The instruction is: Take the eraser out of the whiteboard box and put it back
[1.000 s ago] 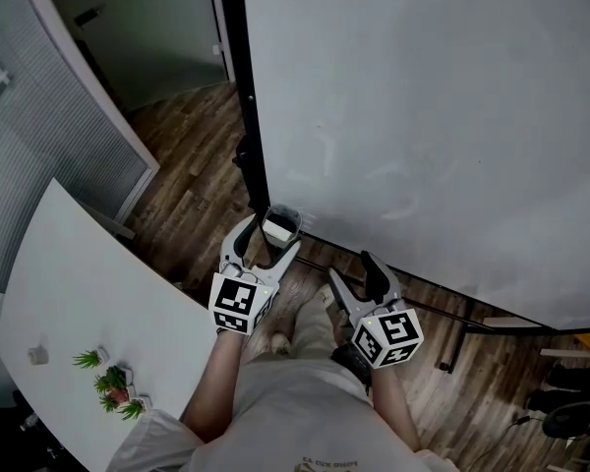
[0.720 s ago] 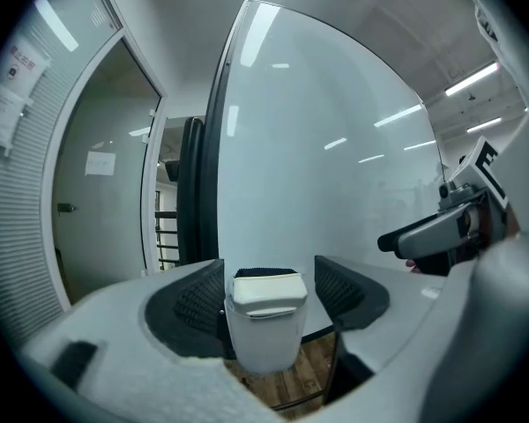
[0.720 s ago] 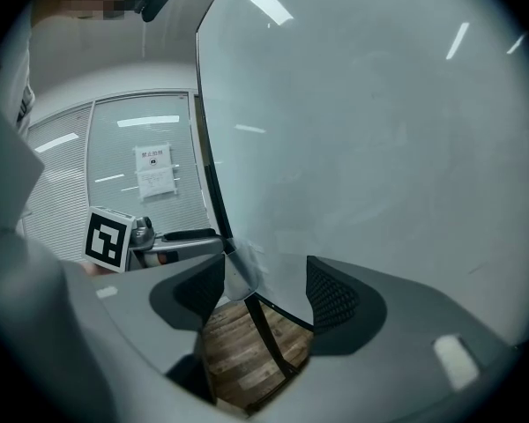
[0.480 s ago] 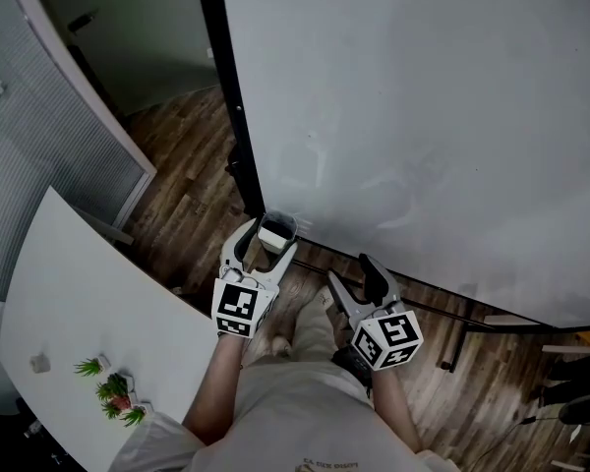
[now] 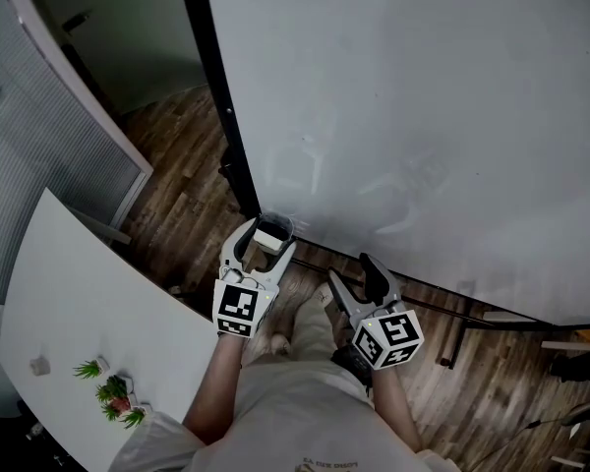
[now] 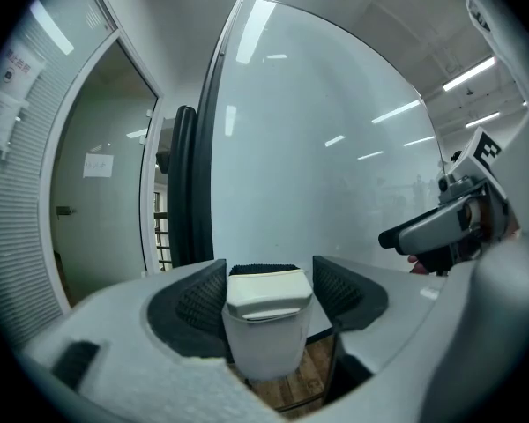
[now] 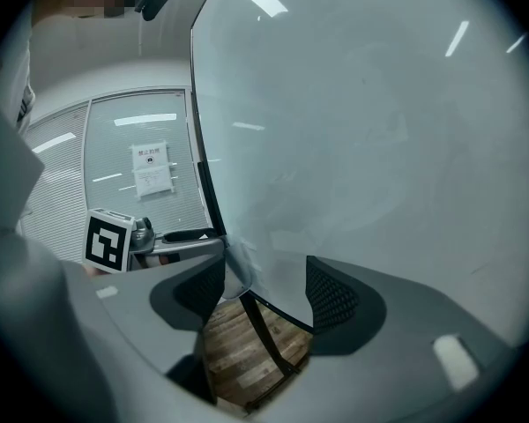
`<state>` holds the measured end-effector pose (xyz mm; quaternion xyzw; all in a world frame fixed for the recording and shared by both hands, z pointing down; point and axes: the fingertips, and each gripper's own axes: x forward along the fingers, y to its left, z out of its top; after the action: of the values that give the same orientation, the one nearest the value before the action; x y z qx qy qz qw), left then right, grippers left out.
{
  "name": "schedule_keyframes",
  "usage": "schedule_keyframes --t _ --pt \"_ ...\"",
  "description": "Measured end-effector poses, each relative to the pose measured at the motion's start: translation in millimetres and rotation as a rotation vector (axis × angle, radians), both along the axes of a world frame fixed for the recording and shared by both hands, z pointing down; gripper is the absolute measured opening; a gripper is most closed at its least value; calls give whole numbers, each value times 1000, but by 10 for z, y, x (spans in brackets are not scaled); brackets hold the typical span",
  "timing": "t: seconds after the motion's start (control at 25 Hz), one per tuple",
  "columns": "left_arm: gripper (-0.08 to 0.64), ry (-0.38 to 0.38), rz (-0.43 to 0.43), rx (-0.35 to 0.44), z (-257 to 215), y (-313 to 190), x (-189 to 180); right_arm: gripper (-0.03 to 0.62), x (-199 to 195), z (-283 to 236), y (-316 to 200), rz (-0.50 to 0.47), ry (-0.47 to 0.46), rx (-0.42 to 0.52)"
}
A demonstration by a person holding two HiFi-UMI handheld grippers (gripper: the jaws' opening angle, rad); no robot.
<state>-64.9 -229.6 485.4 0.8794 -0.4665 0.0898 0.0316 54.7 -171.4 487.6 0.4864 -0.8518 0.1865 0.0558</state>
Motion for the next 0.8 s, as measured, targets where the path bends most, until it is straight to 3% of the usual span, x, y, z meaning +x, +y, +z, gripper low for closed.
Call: schedule_keyframes --t 0.8 --pt "262 25 -41 45 -27 -44 -23 287 34 47 -49 -15 -10 -13"
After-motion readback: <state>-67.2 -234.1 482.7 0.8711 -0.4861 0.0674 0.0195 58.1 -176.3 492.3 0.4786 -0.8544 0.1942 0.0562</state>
